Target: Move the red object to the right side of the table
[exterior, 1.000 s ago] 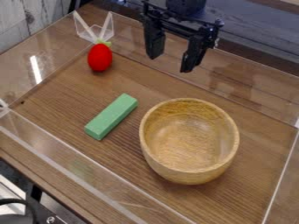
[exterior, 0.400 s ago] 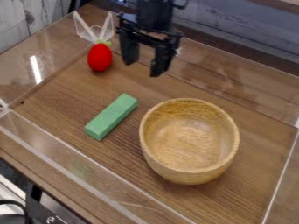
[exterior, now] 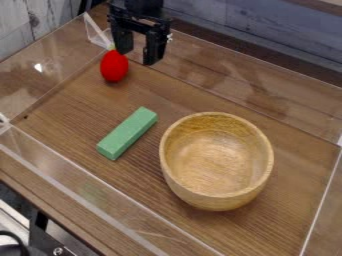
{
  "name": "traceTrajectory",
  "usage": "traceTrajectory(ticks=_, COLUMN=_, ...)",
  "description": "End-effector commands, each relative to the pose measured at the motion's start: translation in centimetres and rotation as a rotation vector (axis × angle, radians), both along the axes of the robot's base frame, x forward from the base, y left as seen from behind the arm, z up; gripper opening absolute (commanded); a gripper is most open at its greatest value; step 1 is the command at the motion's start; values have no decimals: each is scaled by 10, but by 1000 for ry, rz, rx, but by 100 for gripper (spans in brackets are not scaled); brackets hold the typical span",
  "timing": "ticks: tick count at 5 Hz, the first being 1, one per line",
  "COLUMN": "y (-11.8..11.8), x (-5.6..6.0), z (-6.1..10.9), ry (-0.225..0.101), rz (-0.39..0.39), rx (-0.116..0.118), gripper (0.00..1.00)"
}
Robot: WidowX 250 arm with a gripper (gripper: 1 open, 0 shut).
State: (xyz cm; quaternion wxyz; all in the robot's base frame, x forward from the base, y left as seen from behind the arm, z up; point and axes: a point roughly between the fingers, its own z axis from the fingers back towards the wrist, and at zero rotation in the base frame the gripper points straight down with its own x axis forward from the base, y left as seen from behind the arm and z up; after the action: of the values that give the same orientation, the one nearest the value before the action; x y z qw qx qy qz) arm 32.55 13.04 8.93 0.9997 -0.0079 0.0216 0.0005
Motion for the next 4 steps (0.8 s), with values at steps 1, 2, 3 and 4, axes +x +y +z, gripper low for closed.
traceTrajectory(ticks=1, y=27, x=4, z=26, ry=-61, rz=33, rx=26, gripper=100)
traceTrajectory(ticks=2, y=45, x=1, z=27, ry=-47, rz=50, rx=36, gripper=100)
traceTrajectory(ticks=3, y=62, x=13, z=18, ry=-32, rz=43, rx=35, gripper=100)
traceTrajectory(ticks=4, y=75, x=21, z=11, ry=-22, rz=36, rx=27, gripper=100)
